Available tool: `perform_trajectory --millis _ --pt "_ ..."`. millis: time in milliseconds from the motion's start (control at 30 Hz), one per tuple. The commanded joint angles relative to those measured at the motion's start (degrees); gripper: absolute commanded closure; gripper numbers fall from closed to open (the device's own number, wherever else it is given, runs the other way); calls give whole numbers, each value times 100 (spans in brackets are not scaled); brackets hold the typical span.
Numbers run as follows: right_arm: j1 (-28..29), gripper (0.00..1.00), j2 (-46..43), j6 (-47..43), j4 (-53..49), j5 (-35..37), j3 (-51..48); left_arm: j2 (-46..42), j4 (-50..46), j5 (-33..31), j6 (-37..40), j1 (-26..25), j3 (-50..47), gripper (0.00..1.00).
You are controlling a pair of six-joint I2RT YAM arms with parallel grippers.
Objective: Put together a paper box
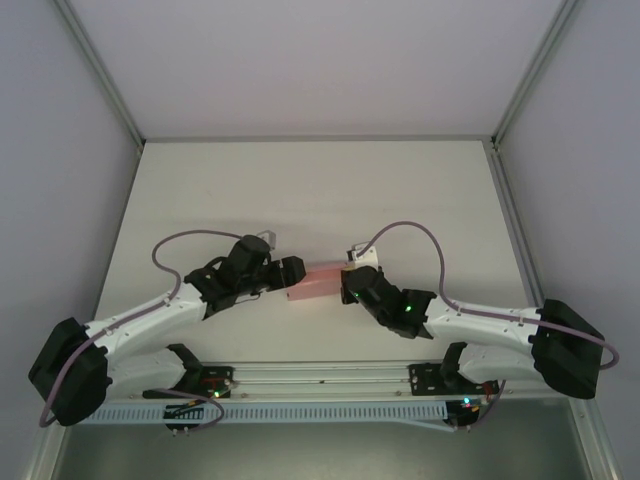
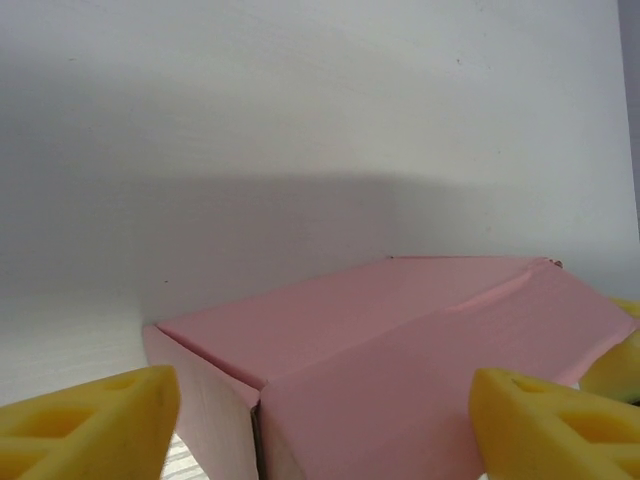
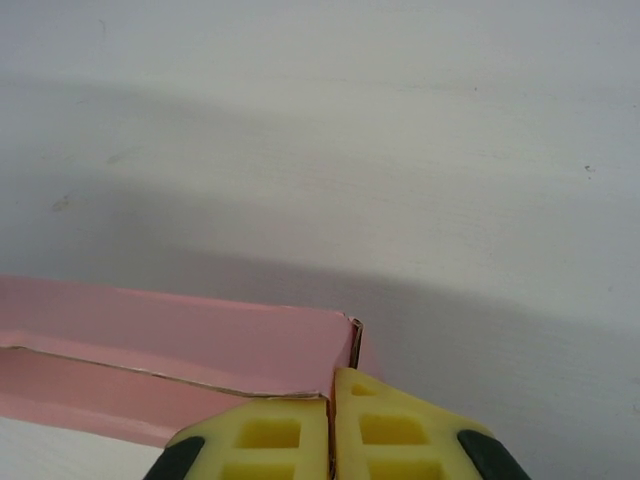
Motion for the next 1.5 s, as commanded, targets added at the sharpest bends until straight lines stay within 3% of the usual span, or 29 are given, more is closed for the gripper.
perform_trajectory --millis 0,133,333,400,467,633,733,867,1067,1233,1467 --pt "82 85 -19 290 -373 -306 44 2 55 53 -31 42 -152 30" --pt "77 61 -302 354 -311 -737 130 29 111 2 -86 34 -242 35" --pt "69 42 -803 572 -613 -822 222 123 169 -1 -51 41 -233 35" --pt "63 31 -937 679 -598 -743 206 141 161 24 -34 35 -224 44" --pt "-32 24 -983 1031 -749 -516 291 136 137 45 -38 35 -216 45" --pt "-750 25 -600 1496 -1082 -1015 674 35 156 55 2 38 -242 40" --pt "-1000 35 -243 1646 -1512 -1273 884 52 139 57 17 37 -211 39" --pt "-998 42 -133 1770 -1437 -1456 580 92 157 60 19 36 -224 38" --pt "-1016 54 -42 2164 -434 -1785 -448 119 158 86 45 35 -198 38" --pt "-1011 69 190 2307 -320 -1865 -701 163 122 112 89 39 -123 37" --pt "-870 72 353 2417 168 -1951 -1282 71 118 111 57 66 -129 37"
